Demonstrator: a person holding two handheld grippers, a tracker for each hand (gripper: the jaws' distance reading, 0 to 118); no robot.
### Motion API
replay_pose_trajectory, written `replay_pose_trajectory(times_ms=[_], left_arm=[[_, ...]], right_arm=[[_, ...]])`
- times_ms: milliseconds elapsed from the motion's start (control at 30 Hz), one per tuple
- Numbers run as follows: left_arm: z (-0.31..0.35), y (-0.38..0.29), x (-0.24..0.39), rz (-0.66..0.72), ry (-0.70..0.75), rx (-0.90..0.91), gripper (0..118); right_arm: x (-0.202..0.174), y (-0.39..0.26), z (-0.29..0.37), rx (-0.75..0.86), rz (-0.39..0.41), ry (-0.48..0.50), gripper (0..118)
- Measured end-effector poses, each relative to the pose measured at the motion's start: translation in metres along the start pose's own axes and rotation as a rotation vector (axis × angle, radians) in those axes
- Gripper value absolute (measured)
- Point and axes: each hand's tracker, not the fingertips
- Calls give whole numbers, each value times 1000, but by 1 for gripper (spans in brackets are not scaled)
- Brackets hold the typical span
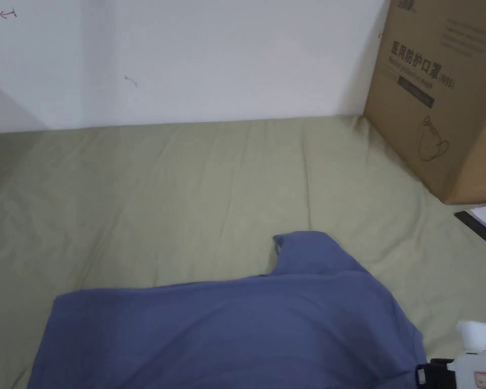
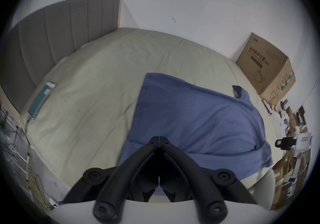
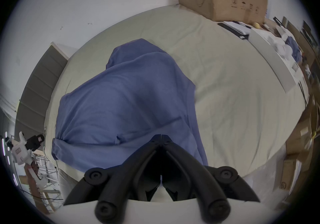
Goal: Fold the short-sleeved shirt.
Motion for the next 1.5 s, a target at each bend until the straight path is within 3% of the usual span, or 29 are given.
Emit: replay_pose_trajectory(times_ms=[133, 233, 267, 433, 533, 600, 700, 733, 800, 833, 867, 900, 933, 1067, 1100, 1333, 1500], left_arm=[[-17, 21, 17, -59, 37, 4, 0], [-31, 32, 24, -69, 27, -6, 0], [-35, 33, 27, -79, 30, -16, 0], [-57, 31, 32, -108, 48, -88, 0], [-65, 27, 31, -103, 54, -123, 0], [-70, 25, 28, -102, 65, -142, 0], [-75, 25, 26, -97, 84, -163, 0], [-77, 26, 25, -94, 84, -164, 0], [-79, 28, 25, -85, 79, -167, 0], [-82, 30, 24, -84, 75, -167, 0], [-84, 33, 24, -84, 72, -168, 0], [-87, 37, 24, -85, 71, -168, 0], [-89, 43, 24, -87, 71, -170, 7], [-105, 73, 15, -79, 9, -175, 102], [-112, 83, 10, -75, 9, -175, 107], [-190, 154, -14, -94, 110, -199, 106], [-230, 169, -6, -36, 107, -165, 98]], right_arm=[[1, 63, -27, 25, 30, 34, 1], [-1, 121, -62, -11, 51, 14, 63], [1, 138, -75, -30, 63, 1, 71], [10, 209, -156, -159, 91, -84, 72], [8, 222, -187, -224, 129, -159, 72], [7, 226, -200, -232, 165, -96, 72], [2, 227, -213, -259, 128, -133, 64], [-1, 224, -214, -245, 147, -143, 59], [-11, 219, -207, -210, 267, -173, 55], [-14, 218, -204, -197, 290, -190, 39], [-14, 219, -202, -197, 278, -175, 4], [-14, 220, -203, -202, 255, -172, 0], [-12, 222, -205, -210, 243, -170, 0], [-3, 225, -194, -195, 148, -123, 0], [-1, 224, -189, -184, 144, -113, 0], [-1, 220, -169, -159, 134, -81, 0], [-6, 215, -172, -160, 135, -94, 0]])
